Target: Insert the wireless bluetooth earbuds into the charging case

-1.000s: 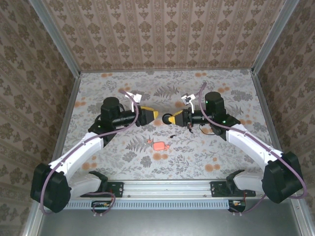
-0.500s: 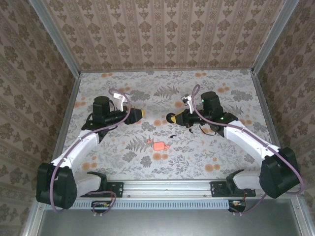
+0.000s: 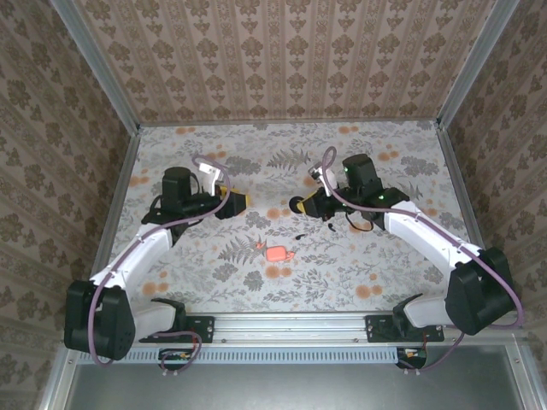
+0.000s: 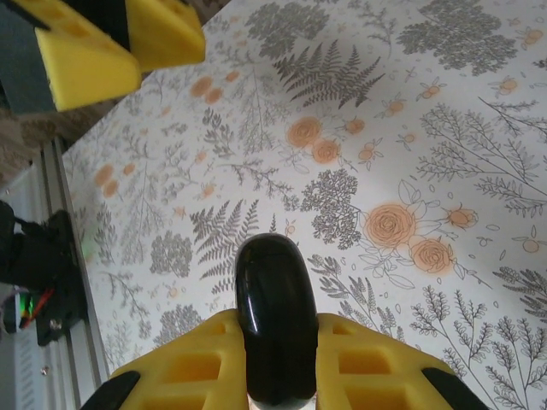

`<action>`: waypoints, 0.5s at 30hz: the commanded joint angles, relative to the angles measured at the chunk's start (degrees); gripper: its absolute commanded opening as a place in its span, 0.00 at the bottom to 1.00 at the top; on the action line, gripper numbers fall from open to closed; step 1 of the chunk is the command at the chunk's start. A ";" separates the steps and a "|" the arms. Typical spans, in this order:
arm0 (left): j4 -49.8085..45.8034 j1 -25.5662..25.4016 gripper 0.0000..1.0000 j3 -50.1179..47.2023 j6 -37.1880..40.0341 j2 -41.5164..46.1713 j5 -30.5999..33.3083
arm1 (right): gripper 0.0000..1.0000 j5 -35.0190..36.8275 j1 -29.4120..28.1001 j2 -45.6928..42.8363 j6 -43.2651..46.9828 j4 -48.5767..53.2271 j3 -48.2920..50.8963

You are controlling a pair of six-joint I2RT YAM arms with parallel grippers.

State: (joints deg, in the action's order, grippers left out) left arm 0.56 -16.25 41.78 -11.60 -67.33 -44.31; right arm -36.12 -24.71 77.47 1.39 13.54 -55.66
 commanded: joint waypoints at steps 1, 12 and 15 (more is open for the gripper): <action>-3.49 -1.69 0.60 1.89 8.52 3.11 -0.48 | 0.13 0.97 -1.30 -1.70 9.86 4.45 -2.22; -12.37 -10.94 0.54 0.29 32.98 11.11 1.23 | 0.14 2.13 -5.94 0.08 31.79 16.81 -7.62; -12.47 -12.84 0.53 -0.29 36.08 11.11 0.91 | 0.14 2.21 -7.85 -0.77 35.19 16.82 -6.64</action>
State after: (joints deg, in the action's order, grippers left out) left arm -9.98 -27.53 42.17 16.78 -56.73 -42.39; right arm -34.63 -31.20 77.25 29.19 26.55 -61.80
